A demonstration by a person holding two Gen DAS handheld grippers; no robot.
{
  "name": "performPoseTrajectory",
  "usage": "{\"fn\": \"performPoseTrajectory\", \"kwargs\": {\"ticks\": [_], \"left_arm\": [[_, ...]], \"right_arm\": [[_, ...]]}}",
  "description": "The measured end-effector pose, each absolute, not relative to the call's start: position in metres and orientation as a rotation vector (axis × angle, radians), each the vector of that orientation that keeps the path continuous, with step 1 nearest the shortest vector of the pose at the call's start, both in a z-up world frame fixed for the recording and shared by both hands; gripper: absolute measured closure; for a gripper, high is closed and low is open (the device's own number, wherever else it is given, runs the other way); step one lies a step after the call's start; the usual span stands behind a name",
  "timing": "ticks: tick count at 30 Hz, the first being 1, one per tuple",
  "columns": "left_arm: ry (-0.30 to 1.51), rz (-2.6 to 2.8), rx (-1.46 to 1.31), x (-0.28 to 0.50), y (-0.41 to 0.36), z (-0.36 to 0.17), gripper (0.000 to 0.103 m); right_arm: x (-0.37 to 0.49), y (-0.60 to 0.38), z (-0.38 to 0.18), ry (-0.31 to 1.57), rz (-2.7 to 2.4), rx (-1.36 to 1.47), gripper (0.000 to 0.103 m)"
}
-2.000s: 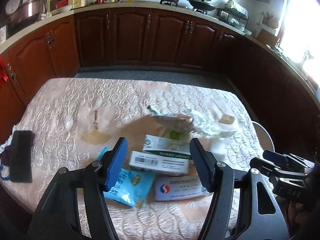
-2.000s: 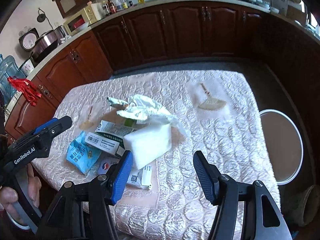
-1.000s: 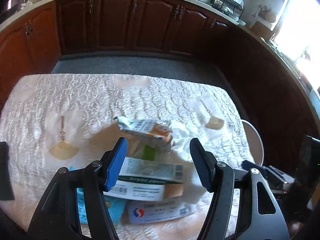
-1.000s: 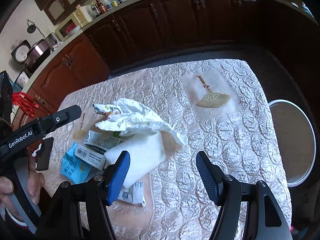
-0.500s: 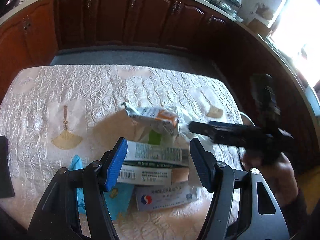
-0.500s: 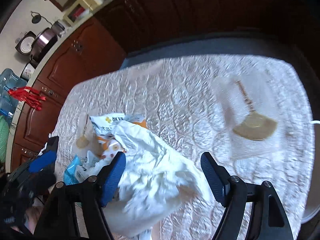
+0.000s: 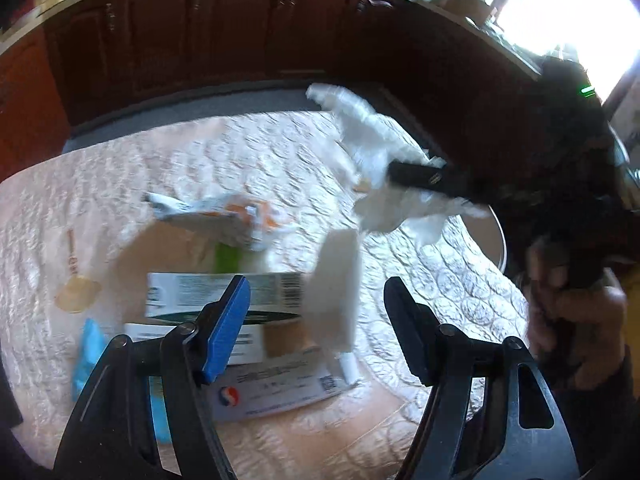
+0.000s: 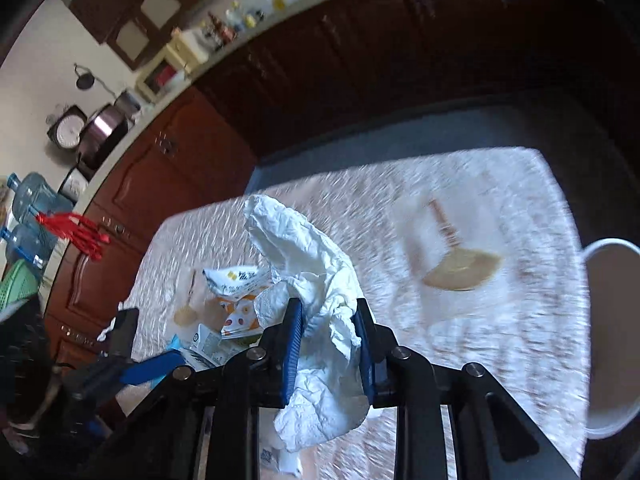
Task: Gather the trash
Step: 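Grasp the white foam block with the left tool while the right tool lifts the tissue, then carry both items over the white bucket and open both tools to drop them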
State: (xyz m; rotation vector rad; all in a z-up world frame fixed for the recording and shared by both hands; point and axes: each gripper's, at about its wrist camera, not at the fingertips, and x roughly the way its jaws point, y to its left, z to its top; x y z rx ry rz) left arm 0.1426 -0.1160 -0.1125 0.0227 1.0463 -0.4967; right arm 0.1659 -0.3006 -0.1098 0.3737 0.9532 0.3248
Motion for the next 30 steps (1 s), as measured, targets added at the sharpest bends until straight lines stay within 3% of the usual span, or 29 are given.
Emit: {"fn": "performPoseTrajectory", "kwargs": {"ticks": [12, 13, 14, 30], "left_arm": [[1.102, -0.384, 0.249, 0.157, -0.174, -0.157, 0.036], [1.093, -0.381, 0.254, 0.155, -0.175, -0.157, 0.05], [1.085, -0.385, 0.254, 0.153, -0.175, -0.155, 0.072], [0.96, -0.573, 0.157, 0.135, -0.229, -0.077, 0.072]], "right_arm": [[0.1, -0.373, -0.104, 0.919, 0.205, 0.443, 0.079], [0.097, -0.377, -0.103, 0.916, 0.198, 0.445, 0.079], [0.094, -0.38, -0.103, 0.913, 0.191, 0.445, 0.079], [0.055, -0.449, -0.09, 0.838, -0.01, 0.467, 0.079]]}}
